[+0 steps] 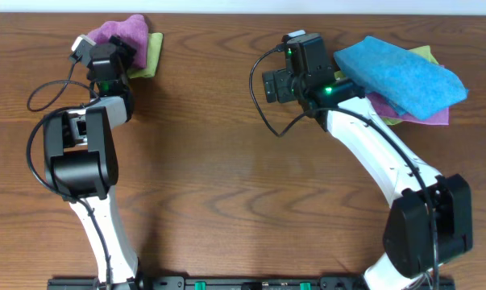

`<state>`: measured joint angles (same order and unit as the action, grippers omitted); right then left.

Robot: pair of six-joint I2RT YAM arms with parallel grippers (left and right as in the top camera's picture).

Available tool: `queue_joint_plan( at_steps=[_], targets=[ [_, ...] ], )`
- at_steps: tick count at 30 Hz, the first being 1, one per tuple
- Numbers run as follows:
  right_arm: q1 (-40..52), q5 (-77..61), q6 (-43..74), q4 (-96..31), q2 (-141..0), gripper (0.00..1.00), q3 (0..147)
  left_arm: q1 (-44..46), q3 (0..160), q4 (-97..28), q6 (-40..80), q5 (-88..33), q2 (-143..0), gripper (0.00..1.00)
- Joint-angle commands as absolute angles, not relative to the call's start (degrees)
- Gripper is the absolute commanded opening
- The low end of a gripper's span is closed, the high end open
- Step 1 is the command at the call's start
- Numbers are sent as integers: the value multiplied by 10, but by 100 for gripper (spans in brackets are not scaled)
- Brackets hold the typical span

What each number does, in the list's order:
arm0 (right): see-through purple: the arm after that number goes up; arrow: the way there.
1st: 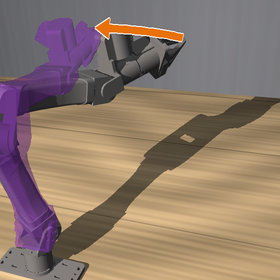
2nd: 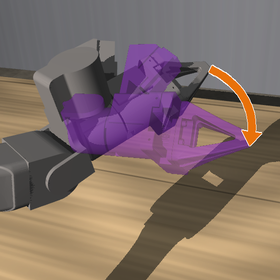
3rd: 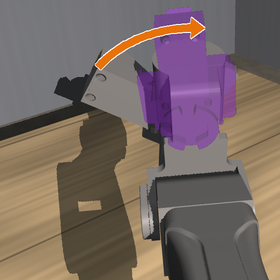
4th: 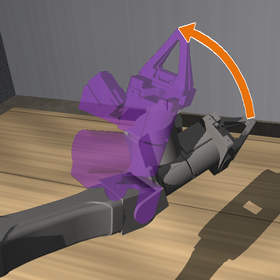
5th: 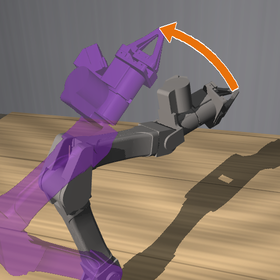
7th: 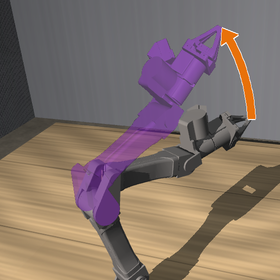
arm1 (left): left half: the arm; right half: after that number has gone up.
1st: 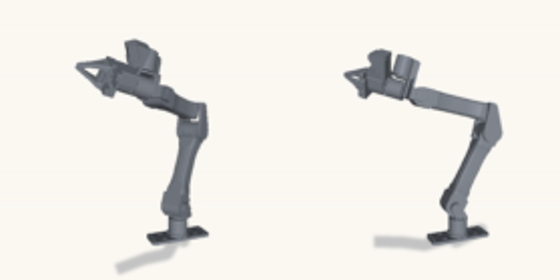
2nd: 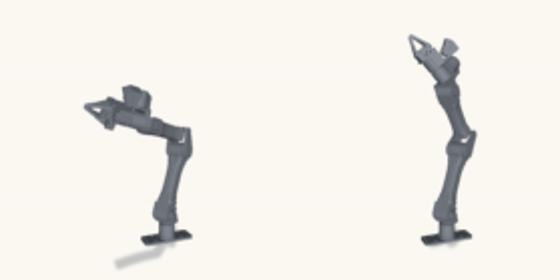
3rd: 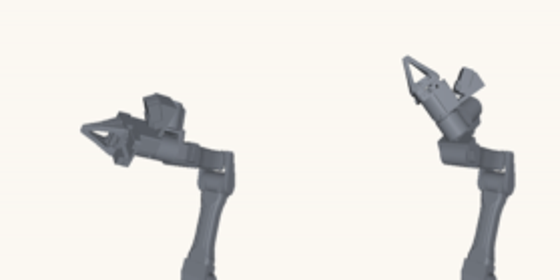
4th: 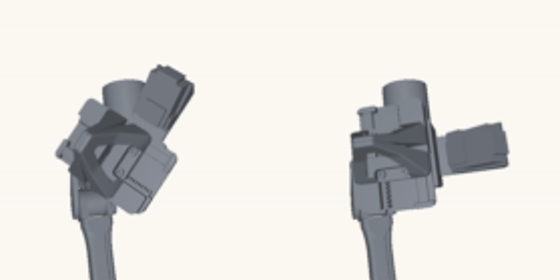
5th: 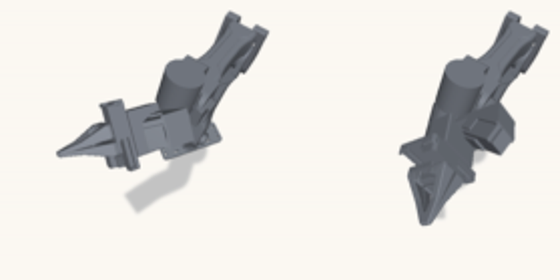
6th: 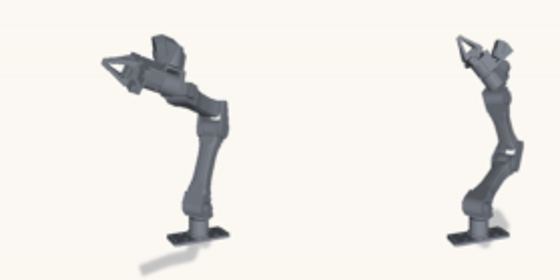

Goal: Fold the cloth
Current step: 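Lower the purple cloth onto the green cloth with the left gripper, then open the left gripper and lift it off the purple cloth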

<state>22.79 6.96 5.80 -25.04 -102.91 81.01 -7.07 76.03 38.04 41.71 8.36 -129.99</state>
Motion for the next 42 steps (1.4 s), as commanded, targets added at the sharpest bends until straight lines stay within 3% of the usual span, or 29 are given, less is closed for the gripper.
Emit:
queue_joint_plan(
  at_steps=[1,6,11,22,33,42],
  targets=[
    [230,63,53,-251,-1020,99,808,-71,773,406,398,55,-1301,95],
    [230,57,54,-251,-1020,99,808,-71,773,413,397,44,-1278,95],
    [230,57,64,-251,-1020,99,808,-71,773,328,350,34,-1219,95],
    [222,60,123,-279,-1009,99,808,-71,773,-85,191,64,-997,95],
    [174,56,147,-421,-961,99,808,-72,773,-457,163,61,-888,96],
    [96,33,119,-517,-821,97,786,-72,767,-601,141,66,-745,98]
  ],
)
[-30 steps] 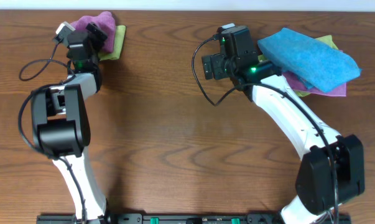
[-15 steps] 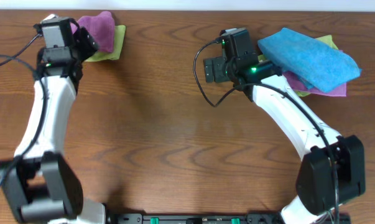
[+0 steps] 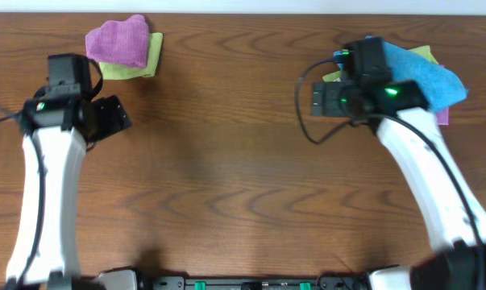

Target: Fold the cloth

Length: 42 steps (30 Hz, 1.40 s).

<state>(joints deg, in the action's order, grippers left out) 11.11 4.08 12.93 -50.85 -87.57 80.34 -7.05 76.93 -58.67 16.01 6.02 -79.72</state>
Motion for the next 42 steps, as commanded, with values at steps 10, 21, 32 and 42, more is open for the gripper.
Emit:
queue_joint_plan(
  at_steps=[10,21,32,42],
  targets=[
    [41,-21,125,-515,-498,96,569,-72,645,-646,113,19,-521,95],
    [41,-71,163,-598,-165,99,430,-72,536,-662,125,-47,-337,95],
    [41,-55,159,-572,-143,99,400,-71,517,-612,138,-45,-335,95],
    [41,-43,188,-552,-143,99,376,-71,517,-612,139,-45,-337,95]
  ],
)
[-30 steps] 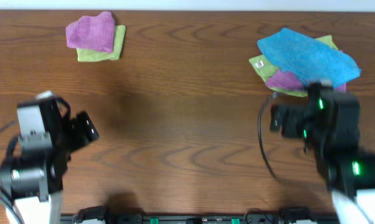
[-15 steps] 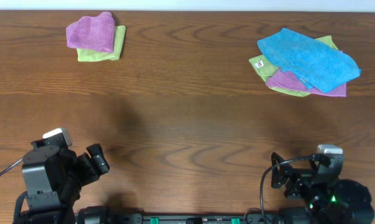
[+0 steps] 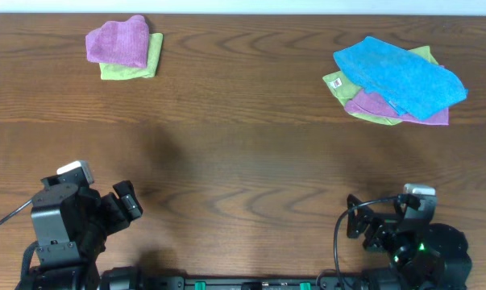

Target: Fold the cloth

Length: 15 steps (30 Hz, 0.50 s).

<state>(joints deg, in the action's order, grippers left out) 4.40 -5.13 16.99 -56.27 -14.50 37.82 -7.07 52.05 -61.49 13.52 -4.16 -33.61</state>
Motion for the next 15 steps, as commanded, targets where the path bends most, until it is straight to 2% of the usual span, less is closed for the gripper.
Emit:
queue_joint_plan(
  at_steps=[1,15],
  targets=[
    [41,-43,188,-545,-143,99,376,-71,517,-611,139,-44,-337,95],
    [41,-43,188,-591,-143,99,376,-71,517,-624,139,-45,-337,95]
  ],
)
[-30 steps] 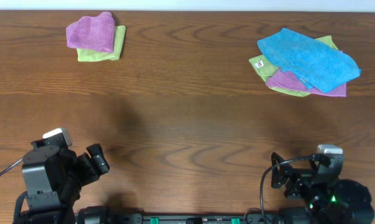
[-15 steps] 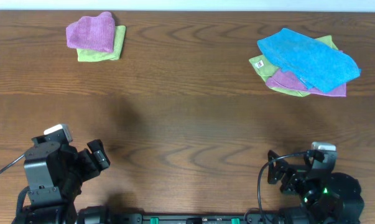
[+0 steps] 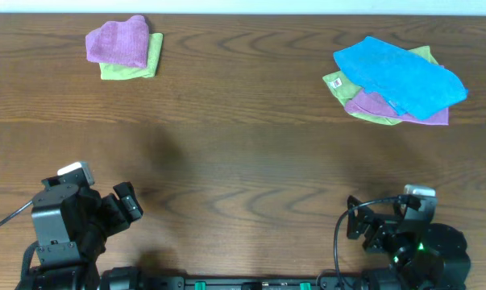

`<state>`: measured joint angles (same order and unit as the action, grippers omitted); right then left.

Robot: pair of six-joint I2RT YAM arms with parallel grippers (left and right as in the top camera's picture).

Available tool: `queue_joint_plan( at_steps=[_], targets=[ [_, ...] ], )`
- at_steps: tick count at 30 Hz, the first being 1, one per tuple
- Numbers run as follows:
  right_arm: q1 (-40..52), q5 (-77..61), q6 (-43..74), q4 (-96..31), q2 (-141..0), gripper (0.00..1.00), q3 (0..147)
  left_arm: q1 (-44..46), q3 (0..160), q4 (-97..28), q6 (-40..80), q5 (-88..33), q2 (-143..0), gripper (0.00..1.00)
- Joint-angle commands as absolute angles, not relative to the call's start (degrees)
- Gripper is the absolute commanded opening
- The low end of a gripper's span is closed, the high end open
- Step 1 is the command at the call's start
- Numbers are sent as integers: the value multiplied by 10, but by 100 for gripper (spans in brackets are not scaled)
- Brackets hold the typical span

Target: Fold the cloth

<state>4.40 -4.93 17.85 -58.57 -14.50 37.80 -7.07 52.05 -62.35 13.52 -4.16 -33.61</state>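
At the back left, a folded purple cloth point(image 3: 116, 42) lies on top of a folded green cloth point(image 3: 146, 63). Far right at the back is a loose pile: a blue cloth point(image 3: 400, 74) spread over a purple cloth point(image 3: 370, 105) and a green cloth point(image 3: 342, 84) with a white tag. Both arms are drawn back to the table's front edge. My left gripper point(image 3: 128, 201) sits at the front left and my right gripper point(image 3: 359, 227) at the front right. Each looks slightly open with nothing between its fingers, far from every cloth.
The brown wooden table point(image 3: 243, 161) spans the whole view. A black rail with green clips point(image 3: 251, 283) runs along the front edge between the two arm bases. Black cables loop beside each base.
My left gripper was at the folded purple cloth at the back left, and my right stood beside the cloth pile. Later both arms had pulled back from the cloths. By the last moment both sat folded at the front edge, where they remain.
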Motion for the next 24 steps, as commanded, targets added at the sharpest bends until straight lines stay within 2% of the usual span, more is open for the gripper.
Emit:
queue_joint_plan(
  at_steps=[1,18,24],
  targets=[
    [41,-43,188,-598,-143,99,376,-71,517,-624,139,-45,-337,95],
    [41,-43,188,-641,-143,99,376,-71,516,-624,139,-45,-337,95],
    [40,-43,188,-538,-141,99,358,-71,504,-623,139,-37,-316,95]
  ],
)
